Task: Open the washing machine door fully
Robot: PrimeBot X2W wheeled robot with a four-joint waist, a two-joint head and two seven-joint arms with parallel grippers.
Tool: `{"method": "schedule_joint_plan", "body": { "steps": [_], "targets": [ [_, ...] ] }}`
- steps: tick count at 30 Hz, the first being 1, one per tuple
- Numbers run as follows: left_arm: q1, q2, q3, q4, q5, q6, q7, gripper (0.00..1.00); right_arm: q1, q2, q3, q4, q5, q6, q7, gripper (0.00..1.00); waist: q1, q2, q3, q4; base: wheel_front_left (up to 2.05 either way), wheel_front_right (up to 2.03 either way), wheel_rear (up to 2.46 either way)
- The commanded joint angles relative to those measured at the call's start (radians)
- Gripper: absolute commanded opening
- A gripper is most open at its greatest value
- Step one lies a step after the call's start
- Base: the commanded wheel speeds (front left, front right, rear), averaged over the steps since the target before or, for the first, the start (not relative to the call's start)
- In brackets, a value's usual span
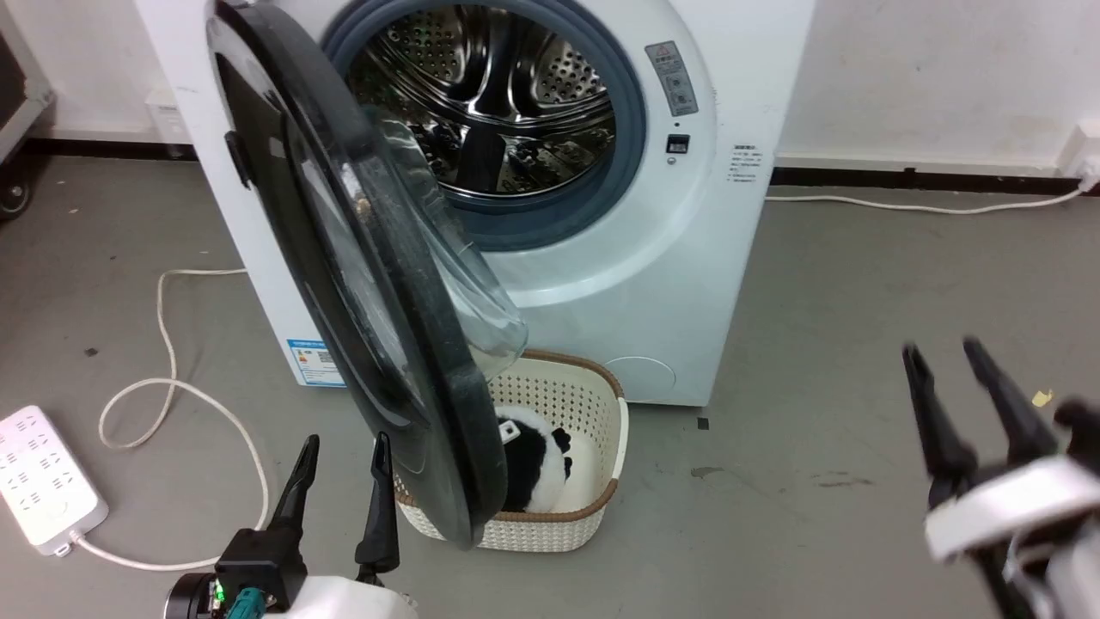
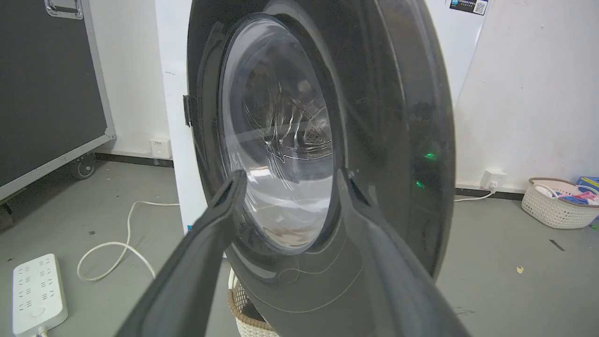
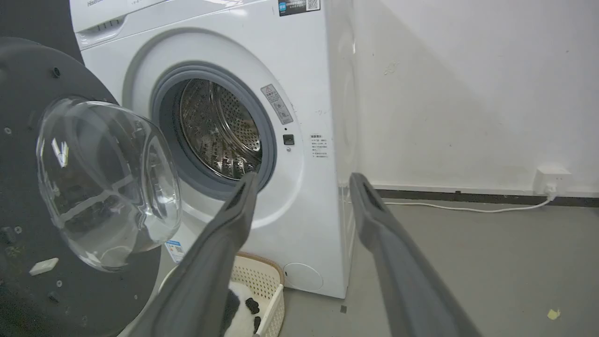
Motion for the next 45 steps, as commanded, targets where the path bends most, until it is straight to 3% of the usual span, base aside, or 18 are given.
{"method": "schedule_joint_plan", "body": {
  "steps": [1,7,9,17,25,26,27,33,45],
  "targets": [
    [0.013,0.006,0.002,0.002,-0.002,-0.005,-0.005,1.00,0.062,0.059,-0.051,-0.030,-0.060,0.001,-0.007,1.00,0.0001,0.0000,0.000,-0.004,0.00,0.00,0.00],
    [0.025,0.005,-0.010,0.021,0.015,-0.011,-0.005,1.00,0.269,0.274,-0.249,-0.170,-0.358,0.001,-0.011,1.00,0.0001,0.0000,0.000,-0.008,0.00,0.00,0.00],
    [0.031,0.005,-0.016,0.029,0.021,-0.013,-0.005,1.00,0.312,0.310,-0.278,-0.205,-0.417,0.001,-0.012,1.00,0.0001,0.0000,-0.001,-0.008,0.00,0.00,0.00],
    [0.047,0.006,-0.026,0.058,0.036,-0.024,-0.005,1.00,0.383,0.347,-0.294,-0.269,-0.474,0.001,-0.013,1.00,0.0001,0.0000,0.000,-0.005,0.00,0.00,0.00],
    [0.042,0.004,-0.025,0.062,0.041,-0.032,-0.005,1.00,0.390,0.349,-0.284,-0.271,-0.446,0.001,-0.013,1.00,0.0001,0.0000,0.000,0.004,0.00,0.00,0.00],
    [0.040,0.003,-0.026,0.059,0.041,-0.035,-0.005,0.44,0.389,0.349,-0.284,-0.269,-0.444,0.001,-0.013,1.00,0.0001,0.0000,0.000,0.004,0.00,0.00,0.00],
    [0.040,0.003,-0.027,0.055,0.043,-0.040,-0.005,0.00,0.389,0.349,-0.284,-0.268,-0.440,0.001,-0.013,1.00,0.0001,0.0000,0.001,0.004,0.00,0.00,0.00],
    [0.028,0.004,-0.003,-0.014,0.041,-0.039,-0.005,0.00,0.378,0.349,-0.282,-0.267,-0.420,0.001,-0.013,1.00,0.0001,0.0000,0.010,0.000,0.00,0.00,0.00],
    [-0.164,0.003,0.134,-0.412,0.037,0.003,-0.005,0.00,0.358,0.349,-0.299,-0.260,-0.399,0.001,-0.013,1.00,0.0001,0.0000,0.020,-0.016,0.00,0.00,0.00]
  ]
}}
